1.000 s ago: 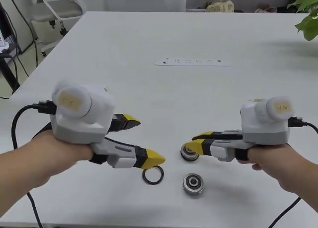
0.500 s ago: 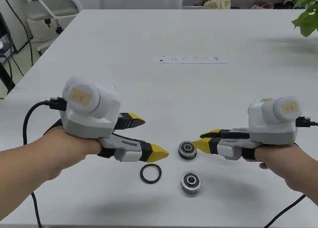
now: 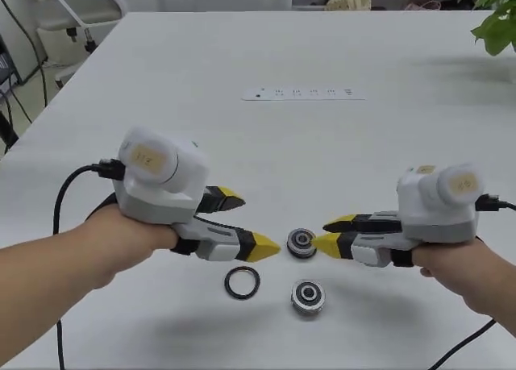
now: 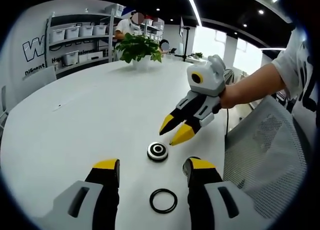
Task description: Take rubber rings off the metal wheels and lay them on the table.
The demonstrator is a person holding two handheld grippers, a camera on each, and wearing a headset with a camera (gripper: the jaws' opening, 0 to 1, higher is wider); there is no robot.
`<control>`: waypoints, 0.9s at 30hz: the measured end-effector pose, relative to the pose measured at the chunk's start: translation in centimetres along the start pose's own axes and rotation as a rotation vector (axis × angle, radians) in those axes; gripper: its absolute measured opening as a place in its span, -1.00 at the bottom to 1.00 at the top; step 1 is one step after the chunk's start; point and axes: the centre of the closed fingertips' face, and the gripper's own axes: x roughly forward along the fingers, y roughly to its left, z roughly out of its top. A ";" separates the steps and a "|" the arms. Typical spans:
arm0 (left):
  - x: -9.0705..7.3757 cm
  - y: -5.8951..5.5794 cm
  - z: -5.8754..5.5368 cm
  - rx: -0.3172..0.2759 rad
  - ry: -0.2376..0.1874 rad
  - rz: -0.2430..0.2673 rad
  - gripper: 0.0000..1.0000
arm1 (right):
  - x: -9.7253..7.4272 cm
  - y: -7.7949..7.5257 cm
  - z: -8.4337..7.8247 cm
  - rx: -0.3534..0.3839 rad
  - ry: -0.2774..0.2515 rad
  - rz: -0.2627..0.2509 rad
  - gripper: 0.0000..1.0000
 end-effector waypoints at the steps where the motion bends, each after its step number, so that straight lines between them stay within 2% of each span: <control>1: 0.1 0.0 -0.1 0.001 0.002 -0.003 0.02 | 0.0 0.0 -0.1 -0.003 0.003 0.001 -0.59; 9: 1.2 -0.1 -0.3 0.011 0.015 -0.017 -0.05 | 0.3 0.0 -0.9 -0.027 0.023 0.008 -0.60; 12: 1.7 -0.6 -0.2 0.008 0.012 -0.026 -0.05 | 0.5 0.0 -1.2 -0.035 0.026 0.011 -0.61; 20: 3.0 -0.9 -0.1 0.014 0.016 -0.047 -0.10 | 0.7 -0.2 -2.0 -0.043 0.042 0.013 -0.66; 27: 4.1 -1.1 -0.7 0.020 0.042 -0.067 -0.22 | 1.0 -0.1 -2.2 -0.052 0.047 0.022 -0.69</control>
